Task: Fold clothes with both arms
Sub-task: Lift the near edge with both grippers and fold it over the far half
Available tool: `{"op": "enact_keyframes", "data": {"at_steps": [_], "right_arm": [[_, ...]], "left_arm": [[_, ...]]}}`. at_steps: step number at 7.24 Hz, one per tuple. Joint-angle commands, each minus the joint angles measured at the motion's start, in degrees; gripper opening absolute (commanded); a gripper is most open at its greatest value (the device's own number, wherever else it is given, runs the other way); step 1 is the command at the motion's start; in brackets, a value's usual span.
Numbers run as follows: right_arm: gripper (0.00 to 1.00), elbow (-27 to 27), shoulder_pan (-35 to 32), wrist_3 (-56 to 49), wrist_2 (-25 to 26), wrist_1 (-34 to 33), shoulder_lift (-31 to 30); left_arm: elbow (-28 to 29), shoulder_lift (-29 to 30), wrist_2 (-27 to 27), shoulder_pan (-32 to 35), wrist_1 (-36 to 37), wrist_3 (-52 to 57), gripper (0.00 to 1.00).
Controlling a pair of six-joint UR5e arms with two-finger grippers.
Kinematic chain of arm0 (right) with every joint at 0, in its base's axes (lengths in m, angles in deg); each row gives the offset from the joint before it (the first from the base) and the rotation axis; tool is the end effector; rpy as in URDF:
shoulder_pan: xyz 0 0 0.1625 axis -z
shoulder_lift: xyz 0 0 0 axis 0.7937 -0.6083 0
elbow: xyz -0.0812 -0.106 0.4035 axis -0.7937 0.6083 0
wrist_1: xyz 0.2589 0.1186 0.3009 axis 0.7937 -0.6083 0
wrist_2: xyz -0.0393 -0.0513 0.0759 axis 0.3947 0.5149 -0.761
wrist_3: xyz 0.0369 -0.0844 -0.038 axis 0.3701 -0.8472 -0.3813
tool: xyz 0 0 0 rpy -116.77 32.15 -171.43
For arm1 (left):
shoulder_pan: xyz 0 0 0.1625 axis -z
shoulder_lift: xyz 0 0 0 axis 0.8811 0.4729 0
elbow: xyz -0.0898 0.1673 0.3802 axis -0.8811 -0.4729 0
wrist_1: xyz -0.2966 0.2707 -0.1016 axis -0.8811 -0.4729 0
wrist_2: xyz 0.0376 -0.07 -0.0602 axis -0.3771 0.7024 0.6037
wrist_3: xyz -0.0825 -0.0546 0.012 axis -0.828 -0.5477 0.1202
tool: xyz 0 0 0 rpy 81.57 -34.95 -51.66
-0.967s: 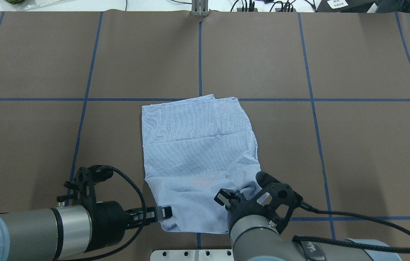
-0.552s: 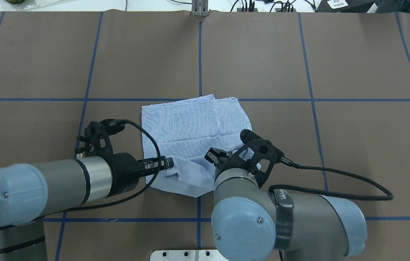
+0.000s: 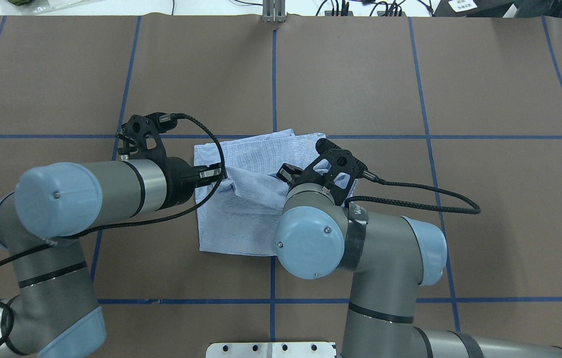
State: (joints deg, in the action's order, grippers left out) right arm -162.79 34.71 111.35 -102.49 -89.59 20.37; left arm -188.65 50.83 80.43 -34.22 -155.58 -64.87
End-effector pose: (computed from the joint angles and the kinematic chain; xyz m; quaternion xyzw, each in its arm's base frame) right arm -0.5520 -0.3593 0.1765 0.1757 -0.3734 0.3801 0.8278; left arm 0.4519 -0.3879 0.2107 0.1851 0.5593 -0.1430 0.7953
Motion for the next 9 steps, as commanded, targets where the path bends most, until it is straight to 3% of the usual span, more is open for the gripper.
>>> {"op": "enact_keyframes", "data": {"at_steps": [1,2,3,4,5,6,7,9], "right_arm": [[0.0,9.1,-1.9,-1.3,-1.2,3.4,3.8],[0.0,11.7,-2.4,-2.6,-1.3,7.3,3.9],[0.29,14.8,-3.3,-4.2,-1.5,11.1,4.0],[0.77,16.1,-5.0,-7.7,-4.3,12.3,4.3],[1.0,16.1,-7.2,-11.3,-7.7,12.3,5.2],[1.0,16.0,-9.3,-12.1,-11.3,12.2,6.3],[1.0,15.6,-11.2,-13.5,-16.5,11.4,8.3],[1.0,15.3,-10.0,-13.5,-16.4,10.2,9.6]], "left_arm": [[9.3,2.8,-0.3,2.1,-0.5,1.8,0.0],[11.5,3.3,-0.4,2.2,-0.5,2.6,0.0],[12.6,3.3,-0.4,2.2,-0.6,2.8,0.0],[13.0,3.3,-0.4,2.3,-0.6,3.0,0.0],[13.0,3.3,-0.4,2.9,-0.9,4.6,0.44],[12.9,3.3,-0.2,3.6,-1.8,8.4,0.85],[12.6,3.3,0.9,6.2,-1.8,11.7,1.0],[12.3,2.4,15.9,15.5,-1.8,27.9,1.0]]}}
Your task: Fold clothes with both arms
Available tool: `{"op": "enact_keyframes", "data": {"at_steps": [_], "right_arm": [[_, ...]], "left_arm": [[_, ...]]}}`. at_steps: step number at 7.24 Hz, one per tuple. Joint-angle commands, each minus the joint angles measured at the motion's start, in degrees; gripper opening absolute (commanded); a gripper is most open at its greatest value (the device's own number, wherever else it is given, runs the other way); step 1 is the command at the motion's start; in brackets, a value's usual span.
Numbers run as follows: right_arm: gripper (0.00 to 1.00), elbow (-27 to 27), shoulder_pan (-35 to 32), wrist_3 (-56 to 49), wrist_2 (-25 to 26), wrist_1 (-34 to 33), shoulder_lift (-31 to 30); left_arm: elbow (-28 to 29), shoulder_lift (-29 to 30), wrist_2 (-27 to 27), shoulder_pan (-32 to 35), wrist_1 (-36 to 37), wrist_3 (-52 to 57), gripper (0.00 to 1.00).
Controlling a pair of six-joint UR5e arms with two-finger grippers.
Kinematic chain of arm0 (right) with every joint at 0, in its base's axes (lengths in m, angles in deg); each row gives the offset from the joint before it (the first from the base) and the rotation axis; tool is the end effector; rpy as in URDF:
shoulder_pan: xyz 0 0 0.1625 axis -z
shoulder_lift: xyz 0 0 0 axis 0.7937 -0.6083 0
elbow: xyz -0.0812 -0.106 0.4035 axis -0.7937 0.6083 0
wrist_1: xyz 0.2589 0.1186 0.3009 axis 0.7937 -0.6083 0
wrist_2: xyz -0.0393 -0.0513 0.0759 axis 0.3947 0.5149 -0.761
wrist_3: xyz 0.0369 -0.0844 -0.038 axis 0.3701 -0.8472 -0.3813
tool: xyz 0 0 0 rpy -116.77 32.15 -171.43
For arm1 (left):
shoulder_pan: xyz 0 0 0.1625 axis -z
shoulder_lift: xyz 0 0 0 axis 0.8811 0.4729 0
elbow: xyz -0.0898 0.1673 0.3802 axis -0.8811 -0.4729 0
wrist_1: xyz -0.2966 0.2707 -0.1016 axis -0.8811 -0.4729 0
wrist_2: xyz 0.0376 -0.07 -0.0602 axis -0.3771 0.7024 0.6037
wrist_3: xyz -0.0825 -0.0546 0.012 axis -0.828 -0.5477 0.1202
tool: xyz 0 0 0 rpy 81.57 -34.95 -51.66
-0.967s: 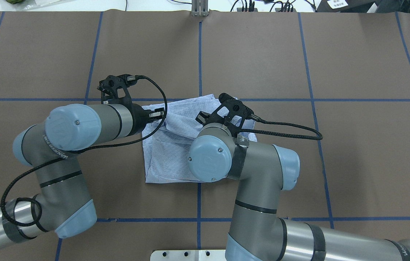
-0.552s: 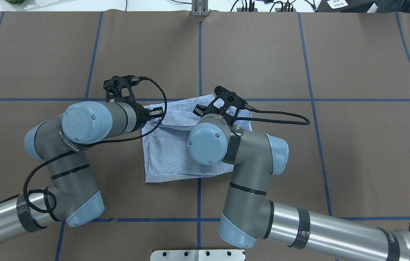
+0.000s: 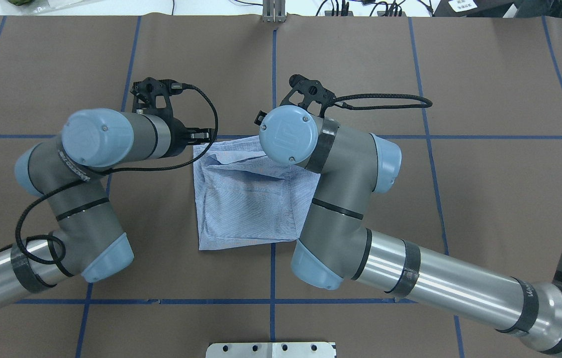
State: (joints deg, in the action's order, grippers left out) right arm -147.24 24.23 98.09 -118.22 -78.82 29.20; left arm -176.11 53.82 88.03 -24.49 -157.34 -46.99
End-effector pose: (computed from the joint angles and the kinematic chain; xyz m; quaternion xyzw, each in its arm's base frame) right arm -0.5672 -0.4723 0.1568 0.1304 -0.3898 0.3148 0.8555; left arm 0.4424 -0.4898 0.2686 0.2358 0.4794 -0.0542 0.8436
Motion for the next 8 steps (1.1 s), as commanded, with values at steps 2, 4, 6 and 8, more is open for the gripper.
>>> {"op": "enact_keyframes", "data": {"at_steps": [2,4,6,8], "right_arm": [[1.0,0.4,9.4,-7.2,9.2,-0.6,0.1],[0.98,1.4,12.4,-13.5,11.8,-0.8,-0.3],[0.92,4.5,11.3,-17.3,13.0,-0.2,0.0],[0.91,9.8,7.7,-19.5,14.0,5.4,0.6]], "left_arm": [[-0.2,-1.6,9.5,7.7,0.0,13.1,1.0],[-0.3,-1.6,9.5,7.7,0.0,12.6,1.0],[-0.4,-1.7,9.5,7.7,0.0,12.6,1.0],[-0.4,-1.7,9.5,8.1,0.0,12.5,1.0]]}}
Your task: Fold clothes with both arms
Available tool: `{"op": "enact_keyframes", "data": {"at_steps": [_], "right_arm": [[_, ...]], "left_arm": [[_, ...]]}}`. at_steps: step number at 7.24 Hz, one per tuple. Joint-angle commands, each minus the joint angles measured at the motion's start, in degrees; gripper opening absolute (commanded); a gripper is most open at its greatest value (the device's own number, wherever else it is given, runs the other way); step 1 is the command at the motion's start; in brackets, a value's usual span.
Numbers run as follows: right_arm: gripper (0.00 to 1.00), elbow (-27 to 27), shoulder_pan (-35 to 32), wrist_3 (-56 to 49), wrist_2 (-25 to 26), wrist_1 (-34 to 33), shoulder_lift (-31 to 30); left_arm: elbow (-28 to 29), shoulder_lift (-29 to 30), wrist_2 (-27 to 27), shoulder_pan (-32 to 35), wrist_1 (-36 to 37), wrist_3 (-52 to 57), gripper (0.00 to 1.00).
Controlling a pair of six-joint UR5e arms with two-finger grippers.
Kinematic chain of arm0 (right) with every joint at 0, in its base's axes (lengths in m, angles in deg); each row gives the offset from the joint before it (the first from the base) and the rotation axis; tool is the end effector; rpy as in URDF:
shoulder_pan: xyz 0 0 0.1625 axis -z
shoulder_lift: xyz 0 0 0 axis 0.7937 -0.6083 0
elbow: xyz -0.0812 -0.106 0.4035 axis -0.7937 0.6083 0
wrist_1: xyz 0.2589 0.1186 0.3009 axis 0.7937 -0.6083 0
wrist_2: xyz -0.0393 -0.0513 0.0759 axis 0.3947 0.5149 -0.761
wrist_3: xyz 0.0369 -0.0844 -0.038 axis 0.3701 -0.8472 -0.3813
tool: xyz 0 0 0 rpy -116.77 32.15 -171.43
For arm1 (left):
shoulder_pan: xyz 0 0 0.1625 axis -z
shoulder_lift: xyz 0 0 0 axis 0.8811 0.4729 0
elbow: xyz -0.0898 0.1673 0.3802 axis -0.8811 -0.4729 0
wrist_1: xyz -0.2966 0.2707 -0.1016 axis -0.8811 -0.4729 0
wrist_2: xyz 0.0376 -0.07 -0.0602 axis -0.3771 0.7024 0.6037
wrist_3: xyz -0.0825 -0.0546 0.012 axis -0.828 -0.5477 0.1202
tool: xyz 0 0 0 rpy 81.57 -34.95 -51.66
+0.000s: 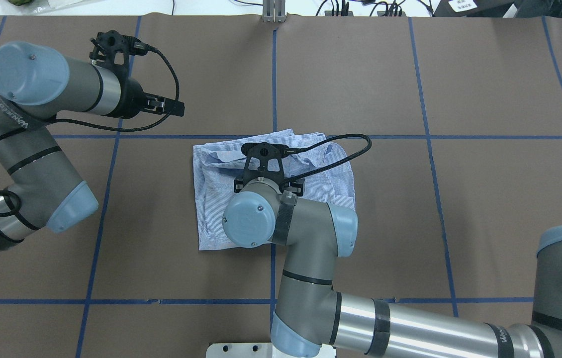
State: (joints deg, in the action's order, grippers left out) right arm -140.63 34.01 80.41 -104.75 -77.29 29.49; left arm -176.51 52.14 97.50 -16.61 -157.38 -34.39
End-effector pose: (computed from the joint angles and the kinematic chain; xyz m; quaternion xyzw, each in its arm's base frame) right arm -0.6579 -0.3992 0.1941 0.2528 -0.3112 0.1432 0.9049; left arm 0.3768 -0.5286 0.2828 0.2558 0.4667 0.0231 0.8463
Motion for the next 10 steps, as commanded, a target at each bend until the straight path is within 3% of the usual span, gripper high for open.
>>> {"op": "enact_keyframes", "data": {"at_steps": [1,2,3,5,6,8,10], "right_arm": [[0.89,9.1,-3.5,-2.4,1.7,9.0,1.8],[0.87,16.6,-5.5,-2.4,3.9,13.7,6.0],[0.85,19.6,-7.7,-3.1,4.0,14.5,7.6],[0.85,22.3,-9.8,-7.3,8.1,19.5,7.6],[0.89,21.0,-10.3,-7.5,7.7,21.0,7.8],[0.96,11.6,-10.0,-6.8,0.6,16.3,5.4],[0.96,-6.0,-5.1,1.0,0.2,2.4,-4.8]], "left_arm": [[-0.2,0.0,0.0,0.4,0.0,-0.1,1.0],[-1.0,-0.4,0.1,0.5,0.1,-0.2,1.0],[-2.3,-1.7,0.1,0.6,0.2,-0.2,1.0],[-3.0,-2.2,0.1,0.9,0.3,-0.7,1.0],[-3.1,-2.2,0.1,0.9,0.3,-1.4,1.0],[-4.6,-3.3,0.1,0.8,0.4,-2.0,1.0],[-4.7,-3.4,0.1,0.8,0.4,-2.1,1.0]]}}
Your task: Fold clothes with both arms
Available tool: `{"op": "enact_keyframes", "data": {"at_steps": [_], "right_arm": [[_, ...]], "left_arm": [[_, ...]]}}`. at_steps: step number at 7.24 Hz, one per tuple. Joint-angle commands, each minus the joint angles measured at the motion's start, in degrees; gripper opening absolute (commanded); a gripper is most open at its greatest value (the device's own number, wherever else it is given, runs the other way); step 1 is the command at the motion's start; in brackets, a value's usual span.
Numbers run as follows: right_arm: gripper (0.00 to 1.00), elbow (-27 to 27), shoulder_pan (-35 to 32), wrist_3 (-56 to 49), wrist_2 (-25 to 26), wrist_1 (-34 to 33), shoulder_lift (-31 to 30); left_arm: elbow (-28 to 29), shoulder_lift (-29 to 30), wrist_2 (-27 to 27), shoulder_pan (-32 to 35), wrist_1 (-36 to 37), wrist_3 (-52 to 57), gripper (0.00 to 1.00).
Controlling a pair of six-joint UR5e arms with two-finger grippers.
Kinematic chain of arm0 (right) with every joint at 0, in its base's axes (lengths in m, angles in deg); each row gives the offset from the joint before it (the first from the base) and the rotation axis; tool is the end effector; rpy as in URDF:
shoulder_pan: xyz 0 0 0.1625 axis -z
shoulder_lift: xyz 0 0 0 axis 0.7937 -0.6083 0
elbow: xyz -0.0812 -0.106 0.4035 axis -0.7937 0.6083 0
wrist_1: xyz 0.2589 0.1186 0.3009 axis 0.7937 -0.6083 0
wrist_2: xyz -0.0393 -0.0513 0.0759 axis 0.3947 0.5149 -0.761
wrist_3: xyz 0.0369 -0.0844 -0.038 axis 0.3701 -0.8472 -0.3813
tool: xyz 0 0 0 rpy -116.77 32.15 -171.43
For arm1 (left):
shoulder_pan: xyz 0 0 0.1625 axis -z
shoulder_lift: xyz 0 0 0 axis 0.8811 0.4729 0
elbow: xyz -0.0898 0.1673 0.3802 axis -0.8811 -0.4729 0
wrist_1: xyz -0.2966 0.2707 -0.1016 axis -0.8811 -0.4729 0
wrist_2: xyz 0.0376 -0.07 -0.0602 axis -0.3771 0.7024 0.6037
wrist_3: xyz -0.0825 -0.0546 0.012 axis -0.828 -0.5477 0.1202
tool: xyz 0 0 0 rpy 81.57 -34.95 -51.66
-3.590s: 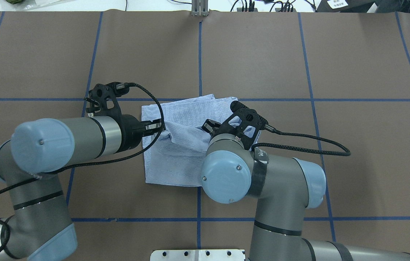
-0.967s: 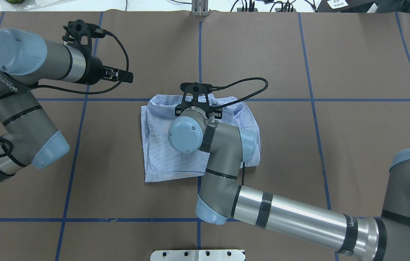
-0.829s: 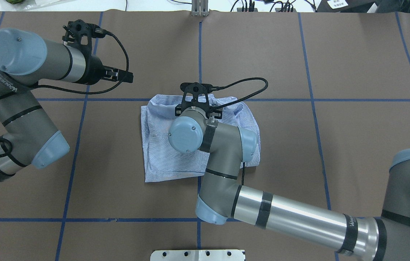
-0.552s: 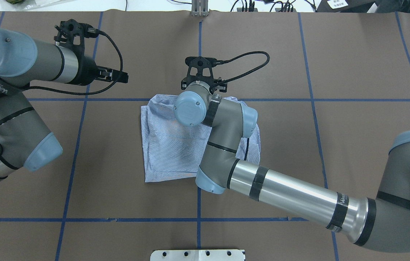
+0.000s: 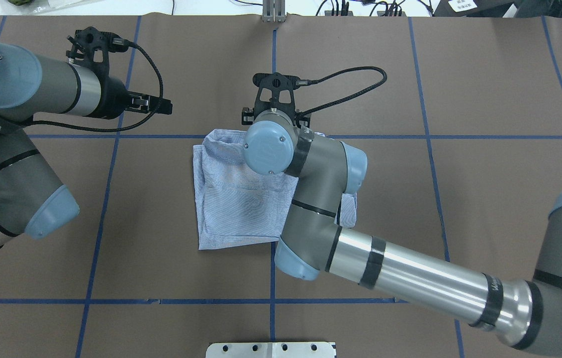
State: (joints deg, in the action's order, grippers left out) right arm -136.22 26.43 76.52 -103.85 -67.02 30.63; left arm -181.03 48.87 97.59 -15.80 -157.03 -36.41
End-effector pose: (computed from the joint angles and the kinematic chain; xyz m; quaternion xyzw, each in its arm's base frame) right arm -0.6151 -0.4917 0.1883 0.3032 -0.3348 0.1829 0.8732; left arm 0.3501 -0.5138 0.2835 0.2551 0.4743 0.0039 0.8426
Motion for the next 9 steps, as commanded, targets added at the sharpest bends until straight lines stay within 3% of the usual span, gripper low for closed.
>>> {"op": "enact_keyframes", "data": {"at_steps": [1,3,4,5,6,8,9], "right_arm": [[0.94,-14.2,3.3,9.5,-1.4,-13.7,-7.1],[0.72,-12.0,4.4,16.3,-2.9,-14.0,-7.2],[0.49,-8.9,3.9,16.2,-2.6,-11.7,-6.9],[0.13,-6.1,2.8,16.3,-2.5,-8.3,-6.9],[0.03,-2.8,1.2,15.5,-2.5,-7.3,-5.5],[0.0,2.9,-2.9,12.2,-0.4,-5.0,-4.2],[0.0,7.9,-4.6,9.4,1.5,2.9,-3.8]], "left_arm": [[-0.1,-0.3,0.0,0.0,0.0,-0.1,1.0],[0.0,-0.4,0.0,-0.1,0.0,-0.2,1.0],[0.0,-0.4,0.0,-0.1,0.0,-0.2,1.0],[0.0,-0.4,0.0,-0.1,0.0,-0.2,1.0],[0.0,-0.4,0.0,-0.1,0.0,-0.2,1.0],[-0.3,-0.8,0.0,-0.1,-0.3,-0.2,1.0],[-0.4,-0.8,0.0,-0.1,-0.2,-0.2,1.0]]}}
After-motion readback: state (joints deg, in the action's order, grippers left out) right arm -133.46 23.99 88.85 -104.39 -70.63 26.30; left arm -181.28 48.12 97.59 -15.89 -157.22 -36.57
